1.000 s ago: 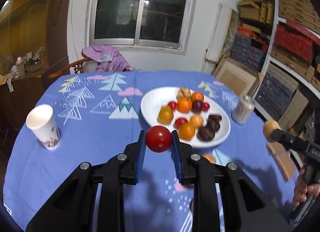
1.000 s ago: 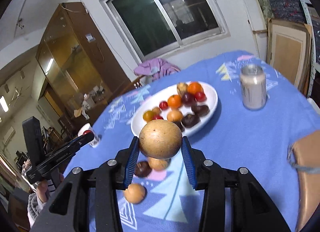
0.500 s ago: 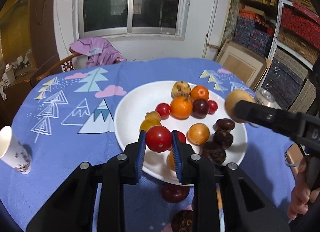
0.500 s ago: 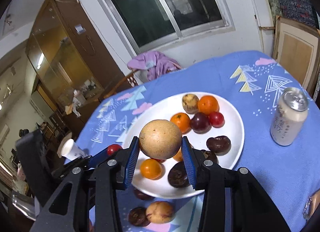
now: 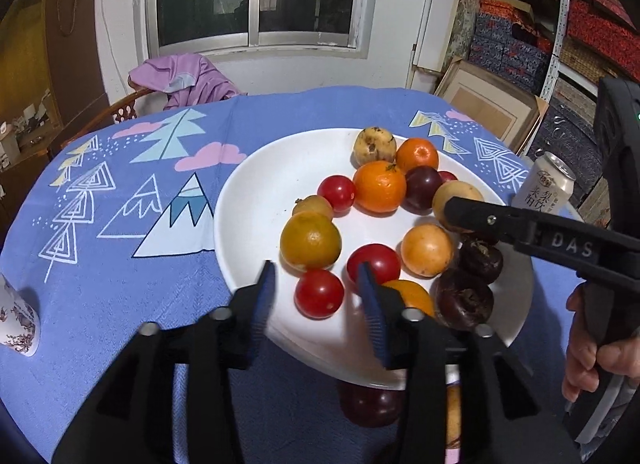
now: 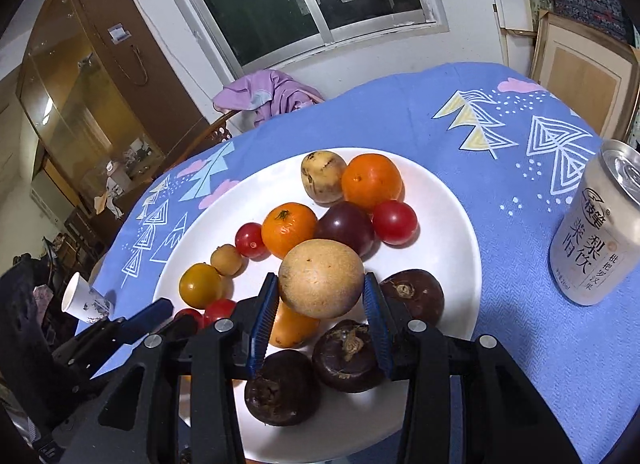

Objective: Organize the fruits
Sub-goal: 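Carry the tomato and tan fruit onto the white plate and open both grippers, then withdraw both grippers from the plate toward the dark red plum and speckled fruit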

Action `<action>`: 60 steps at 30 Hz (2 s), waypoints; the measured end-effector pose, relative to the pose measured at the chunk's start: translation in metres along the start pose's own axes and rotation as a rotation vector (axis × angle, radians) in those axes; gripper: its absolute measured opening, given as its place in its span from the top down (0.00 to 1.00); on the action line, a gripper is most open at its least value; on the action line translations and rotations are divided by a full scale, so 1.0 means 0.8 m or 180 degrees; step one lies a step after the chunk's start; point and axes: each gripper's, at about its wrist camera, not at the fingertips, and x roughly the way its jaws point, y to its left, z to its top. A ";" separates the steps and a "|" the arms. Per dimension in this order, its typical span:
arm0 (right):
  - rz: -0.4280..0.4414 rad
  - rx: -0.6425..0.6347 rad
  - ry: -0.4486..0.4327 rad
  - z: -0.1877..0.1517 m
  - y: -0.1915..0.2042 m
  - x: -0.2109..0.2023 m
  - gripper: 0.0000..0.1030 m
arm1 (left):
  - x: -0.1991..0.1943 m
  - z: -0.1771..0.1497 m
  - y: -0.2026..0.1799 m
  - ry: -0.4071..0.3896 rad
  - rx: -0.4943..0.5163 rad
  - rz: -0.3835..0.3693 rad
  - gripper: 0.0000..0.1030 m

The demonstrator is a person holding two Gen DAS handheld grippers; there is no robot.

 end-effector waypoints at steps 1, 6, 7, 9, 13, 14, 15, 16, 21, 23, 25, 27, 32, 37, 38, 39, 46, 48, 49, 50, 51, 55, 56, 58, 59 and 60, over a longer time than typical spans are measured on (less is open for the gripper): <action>-0.0008 0.0019 -0.0007 0.000 -0.001 -0.001 0.56 | -0.004 0.000 -0.003 -0.0050 0.0028 0.0054 0.37; 0.0091 0.0092 -0.0129 0.007 -0.003 -0.021 0.53 | -0.026 0.006 0.001 -0.0186 -0.0045 0.0155 0.11; 0.0107 0.0084 -0.0155 0.009 -0.002 -0.025 0.52 | -0.029 0.007 0.005 -0.0193 -0.0101 0.0114 0.11; 0.0153 0.0074 -0.0210 0.011 0.004 -0.036 0.50 | -0.034 0.009 0.013 -0.0206 -0.0191 0.0092 0.10; 0.0280 0.0068 -0.0301 0.015 0.017 -0.064 0.45 | -0.050 0.012 0.027 -0.0258 -0.0305 0.0134 0.10; 0.0316 0.0060 -0.0314 0.015 0.022 -0.072 0.43 | -0.056 0.012 0.031 -0.0261 -0.0351 0.0117 0.10; 0.0360 0.0044 -0.0331 0.013 0.027 -0.083 0.40 | -0.061 0.011 0.035 -0.0253 -0.0394 0.0090 0.10; 0.0389 0.0029 -0.0347 0.011 0.031 -0.093 0.39 | -0.066 0.009 0.038 -0.0243 -0.0427 0.0074 0.10; 0.0430 -0.0144 -0.0410 -0.026 0.049 -0.141 0.29 | -0.085 -0.023 0.046 -0.0153 -0.0464 0.0137 0.08; 0.0455 -0.0164 -0.0385 -0.045 0.047 -0.151 0.27 | -0.087 -0.047 0.047 -0.0080 -0.0434 0.0143 0.08; 0.0462 -0.0128 -0.0338 -0.069 0.038 -0.158 0.26 | -0.086 -0.070 0.048 -0.0001 -0.0379 0.0215 0.08; 0.0443 -0.0040 -0.0303 -0.088 0.024 -0.159 0.23 | -0.085 -0.083 0.046 0.0025 -0.0356 0.0278 0.08; 0.0450 0.0260 -0.0120 -0.114 -0.009 -0.153 0.22 | -0.090 -0.094 0.022 -0.0125 -0.0123 0.0402 0.08; 0.0535 0.0272 -0.0056 -0.115 -0.011 -0.151 0.22 | -0.082 -0.096 0.002 -0.0123 0.0142 0.0491 0.07; 0.0584 0.0263 -0.0019 -0.116 -0.009 -0.150 0.22 | -0.079 -0.096 0.000 -0.0089 0.0168 0.0495 0.07; 0.0617 0.0261 0.0016 -0.118 -0.007 -0.149 0.22 | -0.075 -0.095 -0.001 -0.0050 0.0185 0.0469 0.07; 0.0581 0.0426 0.0142 -0.119 -0.014 -0.141 0.18 | -0.061 -0.083 -0.006 -0.0006 0.0225 0.0365 0.06; 0.0599 0.0468 0.0144 -0.119 -0.017 -0.140 0.18 | -0.057 -0.082 -0.009 0.0019 0.0239 0.0303 0.06; 0.0599 0.0468 0.0146 -0.119 -0.017 -0.139 0.18 | -0.056 -0.080 -0.010 0.0019 0.0251 0.0293 0.06; 0.0597 0.0458 0.0151 -0.120 -0.016 -0.139 0.18 | -0.055 -0.080 -0.013 0.0020 0.0269 0.0296 0.06; 0.0599 0.0441 0.0162 -0.120 -0.015 -0.138 0.18 | -0.054 -0.079 -0.015 0.0023 0.0286 0.0297 0.06; 0.0598 0.0415 0.0192 -0.120 -0.013 -0.137 0.18 | -0.043 -0.072 -0.020 0.0051 0.0306 0.0304 0.06; 0.0597 0.0419 0.0192 -0.120 -0.013 -0.137 0.18 | -0.041 -0.071 -0.020 0.0060 0.0307 0.0308 0.06; 0.0600 0.0431 0.0192 -0.120 -0.013 -0.137 0.18 | -0.036 -0.067 -0.020 0.0079 0.0296 0.0305 0.06; 0.0601 0.0441 0.0194 -0.120 -0.014 -0.137 0.18 | -0.033 -0.065 -0.020 0.0098 0.0287 0.0290 0.06; 0.0602 0.0443 0.0199 -0.120 -0.014 -0.136 0.18 | -0.029 -0.063 -0.020 0.0120 0.0280 0.0279 0.06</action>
